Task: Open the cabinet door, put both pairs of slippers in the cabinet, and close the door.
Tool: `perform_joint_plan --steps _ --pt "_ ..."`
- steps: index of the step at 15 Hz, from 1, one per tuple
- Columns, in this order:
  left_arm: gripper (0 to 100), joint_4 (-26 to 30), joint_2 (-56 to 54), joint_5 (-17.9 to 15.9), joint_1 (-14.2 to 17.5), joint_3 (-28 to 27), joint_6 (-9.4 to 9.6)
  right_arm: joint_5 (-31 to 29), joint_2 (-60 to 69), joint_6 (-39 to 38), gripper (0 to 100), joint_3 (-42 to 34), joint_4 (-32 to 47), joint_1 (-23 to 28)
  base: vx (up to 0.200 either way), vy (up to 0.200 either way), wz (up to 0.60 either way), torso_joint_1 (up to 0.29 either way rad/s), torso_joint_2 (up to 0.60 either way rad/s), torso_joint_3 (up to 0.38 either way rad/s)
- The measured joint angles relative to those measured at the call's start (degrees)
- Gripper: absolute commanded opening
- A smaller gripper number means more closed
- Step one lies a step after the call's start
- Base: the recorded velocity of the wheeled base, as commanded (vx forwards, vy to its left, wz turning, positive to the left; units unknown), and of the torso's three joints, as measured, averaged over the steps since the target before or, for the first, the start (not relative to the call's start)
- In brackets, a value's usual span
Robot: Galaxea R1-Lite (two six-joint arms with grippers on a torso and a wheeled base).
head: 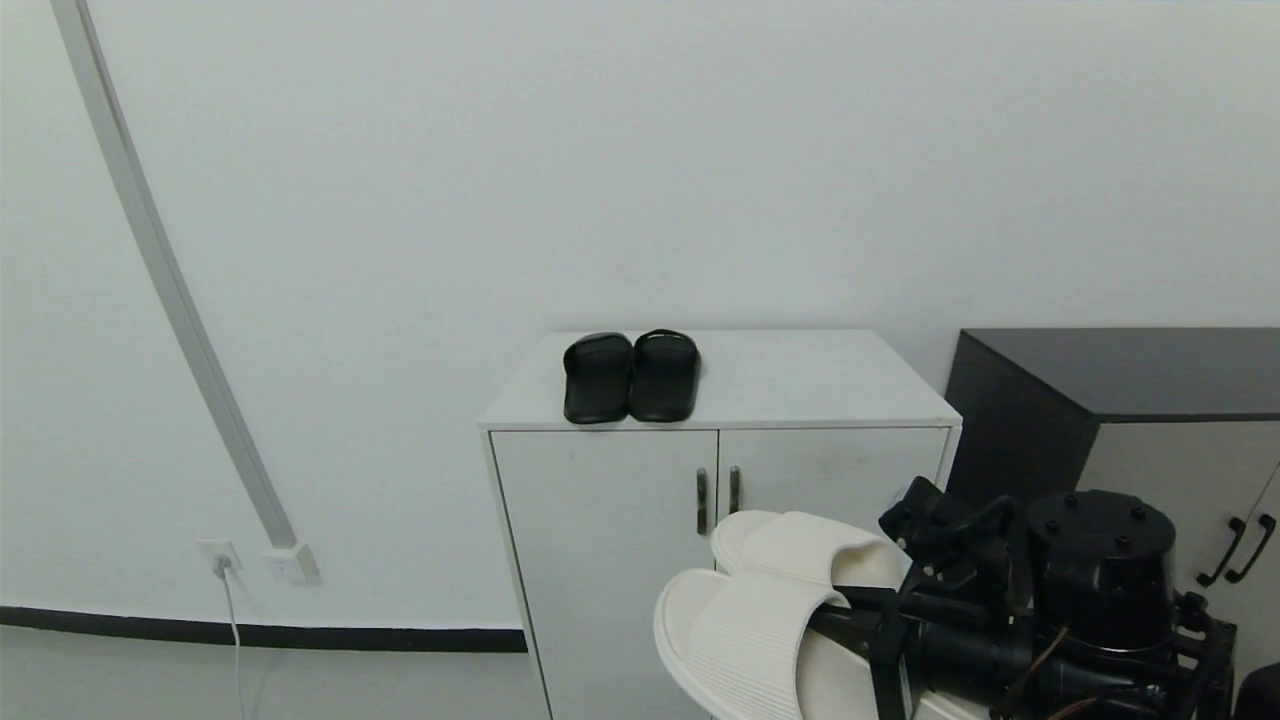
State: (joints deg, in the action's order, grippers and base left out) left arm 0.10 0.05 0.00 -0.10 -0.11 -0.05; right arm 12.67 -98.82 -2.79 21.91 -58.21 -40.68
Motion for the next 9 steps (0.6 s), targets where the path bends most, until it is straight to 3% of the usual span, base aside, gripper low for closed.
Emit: perform_joint_plan --steps 9 --pt "100 0.0 0.0 0.1 0.0 0.0 0.0 0.1 0.3 0.0 0 -0.4 -0.1 -0.1 0.0 0.0 0.0 -0.188 0.51 0.326"
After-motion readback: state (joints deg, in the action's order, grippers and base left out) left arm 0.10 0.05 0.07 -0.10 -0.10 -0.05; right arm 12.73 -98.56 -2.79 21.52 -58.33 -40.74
